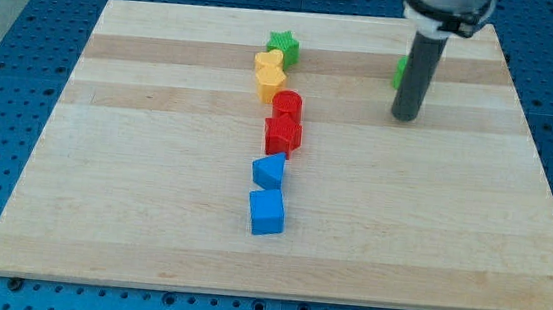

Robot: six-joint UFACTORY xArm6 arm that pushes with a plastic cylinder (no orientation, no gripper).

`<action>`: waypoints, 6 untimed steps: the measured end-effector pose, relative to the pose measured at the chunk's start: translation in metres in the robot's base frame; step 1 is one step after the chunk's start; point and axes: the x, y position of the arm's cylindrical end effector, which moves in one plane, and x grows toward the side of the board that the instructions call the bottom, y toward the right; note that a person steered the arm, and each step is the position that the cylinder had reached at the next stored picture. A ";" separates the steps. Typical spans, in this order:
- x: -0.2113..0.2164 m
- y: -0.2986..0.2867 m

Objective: Push the green circle to the left side

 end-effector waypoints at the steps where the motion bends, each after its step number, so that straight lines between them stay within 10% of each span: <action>1: -0.033 0.029; 6: -0.056 -0.018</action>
